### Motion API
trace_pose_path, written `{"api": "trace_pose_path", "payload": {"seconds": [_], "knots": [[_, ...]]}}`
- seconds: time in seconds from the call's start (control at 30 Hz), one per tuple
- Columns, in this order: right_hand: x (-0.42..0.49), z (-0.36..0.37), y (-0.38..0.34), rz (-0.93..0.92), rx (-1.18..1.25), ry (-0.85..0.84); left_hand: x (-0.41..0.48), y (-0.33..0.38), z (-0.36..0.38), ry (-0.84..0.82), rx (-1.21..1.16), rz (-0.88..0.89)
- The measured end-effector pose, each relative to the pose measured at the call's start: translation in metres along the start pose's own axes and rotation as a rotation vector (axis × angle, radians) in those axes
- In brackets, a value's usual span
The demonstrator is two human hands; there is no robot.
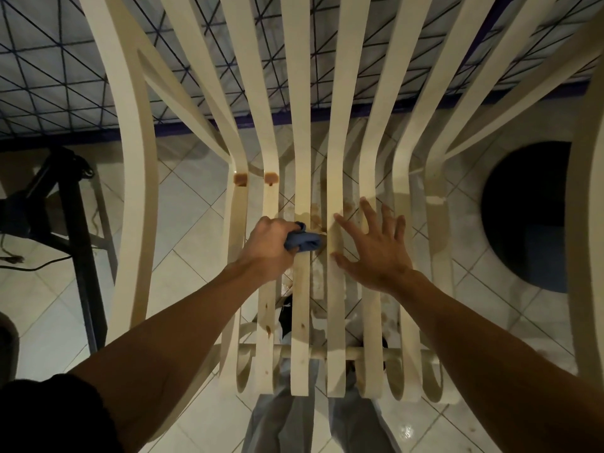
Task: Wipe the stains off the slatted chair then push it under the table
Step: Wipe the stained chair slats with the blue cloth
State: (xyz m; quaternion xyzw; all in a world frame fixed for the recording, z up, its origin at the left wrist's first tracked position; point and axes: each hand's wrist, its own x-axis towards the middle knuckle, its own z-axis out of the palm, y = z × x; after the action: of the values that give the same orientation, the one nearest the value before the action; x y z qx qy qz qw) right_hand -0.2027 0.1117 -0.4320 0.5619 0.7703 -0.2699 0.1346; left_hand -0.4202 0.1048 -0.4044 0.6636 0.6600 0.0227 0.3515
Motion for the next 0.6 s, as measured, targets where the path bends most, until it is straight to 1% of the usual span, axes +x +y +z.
{"api": "trace_pose_path", "payload": {"seconds": [0.1,0.27,0.43,0.6], "knots": [[-0.008,0.002,0.001,-0.037,-0.045,-0.013,-0.012,0.0,0.001,-0.038,0.013,0.004],[-0.008,0.004,0.002,-0.034,-0.056,-0.017,-0.028,0.001,0.003,-0.119,0.06,0.038],[-0.006,0.003,0.001,-0.018,-0.044,-0.032,-0.015,0.002,0.003,-0.057,0.054,0.046],[-0.008,0.004,0.0,-0.003,-0.037,-0.039,-0.006,-0.003,0.006,-0.026,0.007,0.006]]}}
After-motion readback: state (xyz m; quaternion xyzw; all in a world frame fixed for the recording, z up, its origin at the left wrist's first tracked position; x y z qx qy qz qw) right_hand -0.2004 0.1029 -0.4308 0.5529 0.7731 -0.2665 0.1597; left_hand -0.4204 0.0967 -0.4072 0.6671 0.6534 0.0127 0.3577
